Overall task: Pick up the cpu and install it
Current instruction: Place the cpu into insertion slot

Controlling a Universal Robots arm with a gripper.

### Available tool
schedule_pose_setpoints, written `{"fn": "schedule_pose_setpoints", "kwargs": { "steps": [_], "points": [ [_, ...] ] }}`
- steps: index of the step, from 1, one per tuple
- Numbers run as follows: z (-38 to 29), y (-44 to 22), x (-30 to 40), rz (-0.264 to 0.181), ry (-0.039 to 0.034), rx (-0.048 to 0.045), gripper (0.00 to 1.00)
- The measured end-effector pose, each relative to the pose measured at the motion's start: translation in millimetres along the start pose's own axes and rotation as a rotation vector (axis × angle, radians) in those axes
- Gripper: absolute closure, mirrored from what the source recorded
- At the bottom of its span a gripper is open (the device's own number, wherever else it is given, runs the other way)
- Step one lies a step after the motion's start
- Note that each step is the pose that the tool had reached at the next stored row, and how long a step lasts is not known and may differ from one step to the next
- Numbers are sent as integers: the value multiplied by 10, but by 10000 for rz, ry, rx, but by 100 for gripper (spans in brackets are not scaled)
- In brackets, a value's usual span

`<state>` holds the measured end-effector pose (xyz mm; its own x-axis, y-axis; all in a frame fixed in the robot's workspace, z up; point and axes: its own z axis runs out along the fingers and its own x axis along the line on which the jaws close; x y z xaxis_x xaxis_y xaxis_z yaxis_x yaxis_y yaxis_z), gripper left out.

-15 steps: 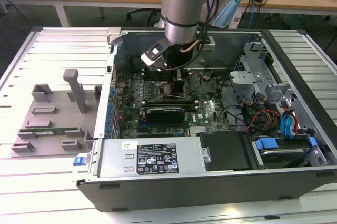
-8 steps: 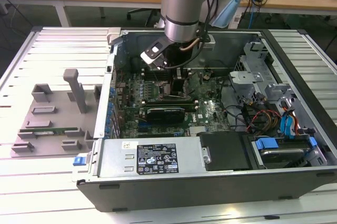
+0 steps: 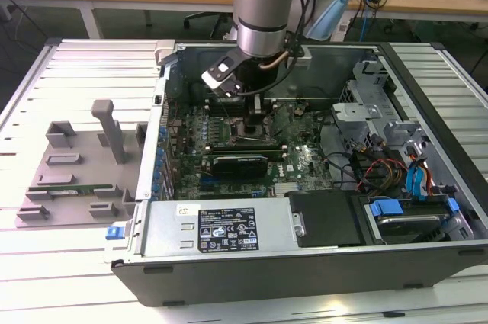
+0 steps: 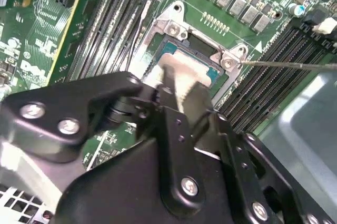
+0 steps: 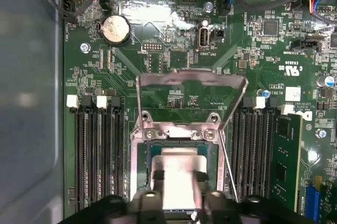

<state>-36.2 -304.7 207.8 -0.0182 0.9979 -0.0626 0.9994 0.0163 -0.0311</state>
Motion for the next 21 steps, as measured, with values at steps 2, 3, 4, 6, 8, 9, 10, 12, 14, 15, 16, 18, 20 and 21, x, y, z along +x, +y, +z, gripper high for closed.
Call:
{"fn": "schedule_pose_setpoints", "kwargs": {
  "steps": [2, 3, 4, 6, 8, 9, 10, 12, 14, 15, 16, 18, 20, 21],
  "points": [
    [3, -22, -38, -41, 0, -14, 83],
    [6, -25, -71, -163, -6, -22, 89],
    [9, -25, -76, -232, -6, -27, 89],
    [16, -21, -77, -305, 23, -32, 89],
    [26, -19, -76, -312, 75, -34, 89],
    [33, -17, -76, -316, 109, -33, 89],
    [36, -9, -77, -318, 109, -28, 89],
    [37, 38, -77, -319, 113, -24, 89],
    [36, 93, -78, -320, 114, -14, 89],
    [35, 118, -79, -324, 114, -14, 89],
    [32, 120, -78, -323, 115, -17, 89],
    [-21, 118, -81, -322, 119, -16, 89],
    [-92, 116, -86, -322, 114, -14, 89],
    [-136, 114, -88, -322, 114, -14, 89]
  ]
}}
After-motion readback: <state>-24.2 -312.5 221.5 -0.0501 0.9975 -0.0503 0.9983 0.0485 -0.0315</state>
